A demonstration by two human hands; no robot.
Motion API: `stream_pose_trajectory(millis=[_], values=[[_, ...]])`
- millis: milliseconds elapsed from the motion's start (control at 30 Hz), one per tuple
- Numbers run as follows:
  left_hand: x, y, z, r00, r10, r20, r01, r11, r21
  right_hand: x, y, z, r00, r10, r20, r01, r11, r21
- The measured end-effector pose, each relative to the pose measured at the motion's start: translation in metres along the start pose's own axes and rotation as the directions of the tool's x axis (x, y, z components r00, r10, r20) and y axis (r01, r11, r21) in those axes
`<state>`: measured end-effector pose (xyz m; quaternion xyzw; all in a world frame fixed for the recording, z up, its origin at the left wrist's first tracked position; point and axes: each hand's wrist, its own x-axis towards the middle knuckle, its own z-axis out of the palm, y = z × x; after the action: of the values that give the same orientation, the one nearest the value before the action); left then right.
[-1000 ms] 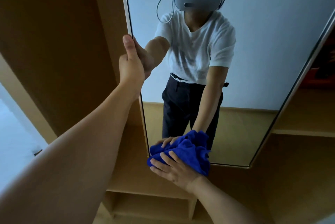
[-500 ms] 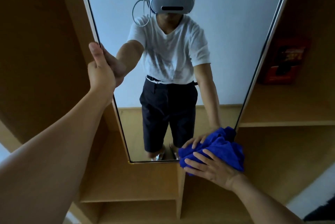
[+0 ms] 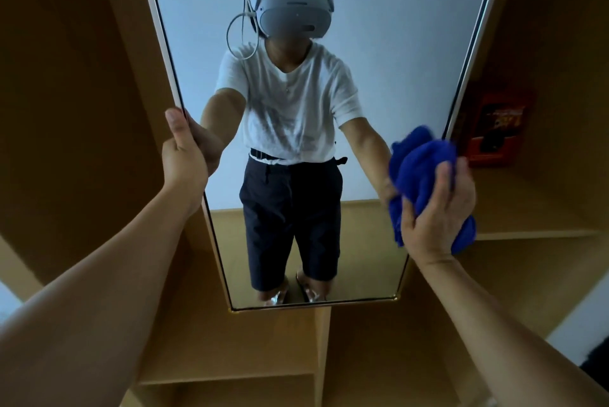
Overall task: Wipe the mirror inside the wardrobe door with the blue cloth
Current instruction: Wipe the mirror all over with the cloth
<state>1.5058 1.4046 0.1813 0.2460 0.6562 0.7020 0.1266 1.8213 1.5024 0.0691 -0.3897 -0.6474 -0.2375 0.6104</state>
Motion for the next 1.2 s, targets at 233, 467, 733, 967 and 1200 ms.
stream_pose_trajectory(millis=[233,467,733,967,1200], values=[[0.004,-0.005,0.0,1.0,0.006,-0.016,-0.006,1.0,0.026,0.024,-0.001,-0.017,0.78,0.559,0.28,-0.623,0.654,0.43],[0.014,-0.005,0.009,0.998,-0.033,-0.06,0.03,0.998,-0.054,0.017,0.019,-0.03,0.442,0.606,0.661,-0.896,0.265,0.356],[0.005,0.009,-0.002,0.988,-0.138,0.064,0.131,0.986,0.105,0.035,0.017,-0.044,0.049,0.626,0.778,-0.985,-0.098,0.141],[-0.014,0.024,-0.007,0.964,-0.206,0.167,0.192,0.977,0.096,0.044,0.01,-0.067,-0.057,0.617,0.785,-0.991,-0.128,0.028],[-0.021,0.032,-0.018,0.937,-0.229,0.264,0.214,0.973,0.083,0.05,0.006,-0.081,-0.133,0.598,0.791,-0.988,-0.143,-0.057]])
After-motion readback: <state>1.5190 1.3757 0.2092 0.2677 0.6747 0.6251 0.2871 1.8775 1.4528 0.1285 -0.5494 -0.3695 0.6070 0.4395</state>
